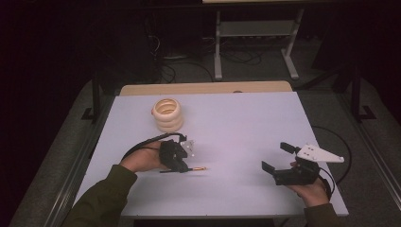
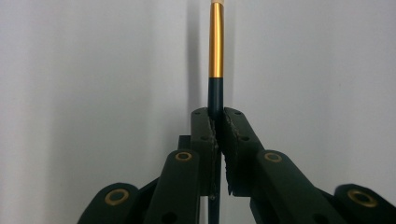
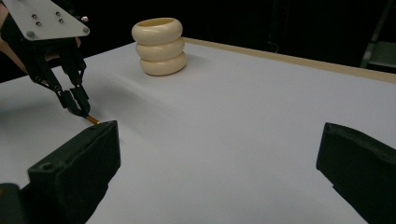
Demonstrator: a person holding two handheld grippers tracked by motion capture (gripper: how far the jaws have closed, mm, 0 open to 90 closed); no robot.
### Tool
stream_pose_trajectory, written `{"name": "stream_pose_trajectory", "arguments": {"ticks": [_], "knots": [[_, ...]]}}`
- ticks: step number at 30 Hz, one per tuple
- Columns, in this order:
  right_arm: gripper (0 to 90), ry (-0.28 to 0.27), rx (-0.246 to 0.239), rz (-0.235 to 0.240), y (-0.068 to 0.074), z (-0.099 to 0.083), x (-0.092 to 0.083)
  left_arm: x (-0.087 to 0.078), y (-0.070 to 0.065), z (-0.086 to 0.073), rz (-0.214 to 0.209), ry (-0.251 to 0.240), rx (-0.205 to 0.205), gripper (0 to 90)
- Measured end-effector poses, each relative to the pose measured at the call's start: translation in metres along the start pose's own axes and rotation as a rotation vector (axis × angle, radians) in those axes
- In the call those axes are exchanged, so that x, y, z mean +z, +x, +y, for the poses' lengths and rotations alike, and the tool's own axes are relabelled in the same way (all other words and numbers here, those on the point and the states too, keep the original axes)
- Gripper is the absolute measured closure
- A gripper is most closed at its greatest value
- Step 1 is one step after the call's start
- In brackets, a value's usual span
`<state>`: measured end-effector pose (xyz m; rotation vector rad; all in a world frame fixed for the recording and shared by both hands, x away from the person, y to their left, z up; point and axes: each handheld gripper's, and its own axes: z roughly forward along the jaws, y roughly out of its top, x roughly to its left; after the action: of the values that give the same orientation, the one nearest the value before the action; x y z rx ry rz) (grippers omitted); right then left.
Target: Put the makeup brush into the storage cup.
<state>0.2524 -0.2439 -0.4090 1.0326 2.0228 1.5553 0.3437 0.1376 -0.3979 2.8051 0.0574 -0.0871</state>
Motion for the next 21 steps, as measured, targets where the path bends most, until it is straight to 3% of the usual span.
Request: {"name": "stream_pose_trajectory", "arguments": {"ticks": [11, 21], "knots": [[0.0, 0.001, 0.002, -0.001, 0.0, 0.0, 0.0, -0.012, 0.002, -0.009, 0.017, -0.094, -0.053, 83.5], [0.0, -0.004, 0.001, -0.002, -0.001, 0.0, 0.0, -0.022, -0.001, -0.021, 0.044, -0.231, -0.13, 83.5]]}}
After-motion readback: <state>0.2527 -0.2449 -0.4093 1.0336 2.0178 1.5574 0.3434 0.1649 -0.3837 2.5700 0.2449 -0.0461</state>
